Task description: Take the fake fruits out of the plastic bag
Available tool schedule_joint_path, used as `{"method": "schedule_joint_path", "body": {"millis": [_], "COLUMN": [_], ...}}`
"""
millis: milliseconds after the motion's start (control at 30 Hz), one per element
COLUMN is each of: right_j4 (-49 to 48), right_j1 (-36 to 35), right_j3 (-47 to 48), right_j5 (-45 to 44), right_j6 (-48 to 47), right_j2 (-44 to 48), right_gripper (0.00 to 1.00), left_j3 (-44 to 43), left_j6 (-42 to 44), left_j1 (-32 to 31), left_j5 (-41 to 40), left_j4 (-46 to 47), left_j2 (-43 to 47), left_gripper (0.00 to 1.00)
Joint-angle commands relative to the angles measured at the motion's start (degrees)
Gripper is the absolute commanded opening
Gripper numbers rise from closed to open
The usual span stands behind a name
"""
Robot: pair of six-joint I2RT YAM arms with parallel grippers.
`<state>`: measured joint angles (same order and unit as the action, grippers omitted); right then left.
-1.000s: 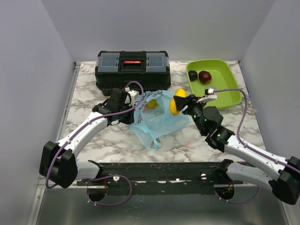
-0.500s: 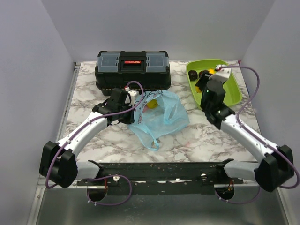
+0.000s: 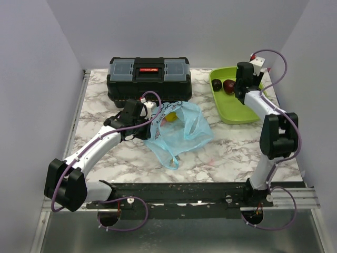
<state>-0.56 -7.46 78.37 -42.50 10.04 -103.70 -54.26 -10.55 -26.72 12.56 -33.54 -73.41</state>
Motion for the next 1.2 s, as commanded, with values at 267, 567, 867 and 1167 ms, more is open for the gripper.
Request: {"method": "schedule_joint_path", "body": {"millis": [267,567,867,1167], "right_j4": [9.05,8.00,10.19,12.33], "right_j1": [11.23,13.38,13.47,13.48], "right_j3": [16.70,23.21,27.49,28.33], "right_j5": [15.37,23.57,28.35,28.79], "right_j6": [3.80,2.86,4.08,4.47], "right_j2": [-18.80,-25.65,-27.91,-25.82], "right_gripper": [0.01,0.13,0.48,0.79], "left_j3": [-0.91,-1.06,-1.03,-1.07], "left_j6": [0.50,0.53,0.61,0.53], "left_j1": [0.18,0.18,0.18,0.18], "left_j5": [0.53,0.29,0.29,0.63], "left_j4": [-0.03,-0.16,-0.17,-0.12], "left_j2": [-0.67,-1.54,-1.40,-0.91], "left_gripper": [0.00,0.00,0.00,0.00]}}
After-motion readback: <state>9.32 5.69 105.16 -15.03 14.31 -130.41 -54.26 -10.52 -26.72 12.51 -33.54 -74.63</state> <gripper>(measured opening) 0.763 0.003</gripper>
